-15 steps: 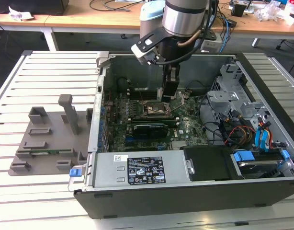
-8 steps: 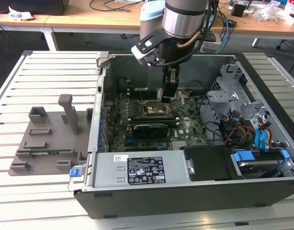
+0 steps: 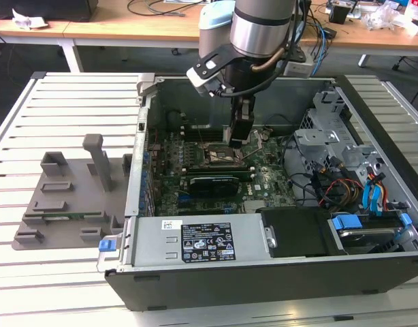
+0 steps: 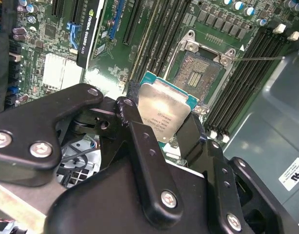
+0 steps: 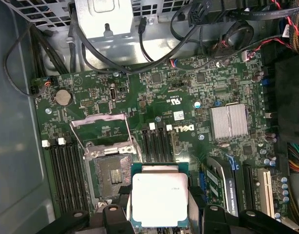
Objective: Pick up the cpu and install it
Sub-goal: 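Place the cpu into insertion slot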
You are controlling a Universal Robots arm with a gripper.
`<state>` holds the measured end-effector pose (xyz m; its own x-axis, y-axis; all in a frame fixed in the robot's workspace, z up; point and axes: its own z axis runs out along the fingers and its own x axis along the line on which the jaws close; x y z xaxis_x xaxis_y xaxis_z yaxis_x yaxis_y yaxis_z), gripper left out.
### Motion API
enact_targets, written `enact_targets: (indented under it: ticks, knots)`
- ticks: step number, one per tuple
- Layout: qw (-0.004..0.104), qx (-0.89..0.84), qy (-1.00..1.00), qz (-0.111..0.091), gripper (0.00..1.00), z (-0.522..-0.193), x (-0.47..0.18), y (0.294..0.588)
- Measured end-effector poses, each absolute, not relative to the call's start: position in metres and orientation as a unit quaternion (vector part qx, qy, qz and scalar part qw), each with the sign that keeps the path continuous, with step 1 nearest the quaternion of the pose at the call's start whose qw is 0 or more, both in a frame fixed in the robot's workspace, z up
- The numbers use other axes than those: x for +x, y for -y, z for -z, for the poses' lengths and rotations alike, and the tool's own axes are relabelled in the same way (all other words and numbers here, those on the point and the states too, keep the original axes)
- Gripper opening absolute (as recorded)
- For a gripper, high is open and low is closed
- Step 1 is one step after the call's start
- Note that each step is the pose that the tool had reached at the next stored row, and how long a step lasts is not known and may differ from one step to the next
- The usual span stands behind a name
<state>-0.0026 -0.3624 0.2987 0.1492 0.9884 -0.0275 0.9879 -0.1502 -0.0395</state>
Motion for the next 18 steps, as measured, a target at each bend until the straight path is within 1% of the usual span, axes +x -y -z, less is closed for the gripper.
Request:
enact_targets:
  ticks: [18]
  knots:
    - [0.006, -0.758, 0.652, -0.023, 0.55, -0.285, -0.003, 0.362]
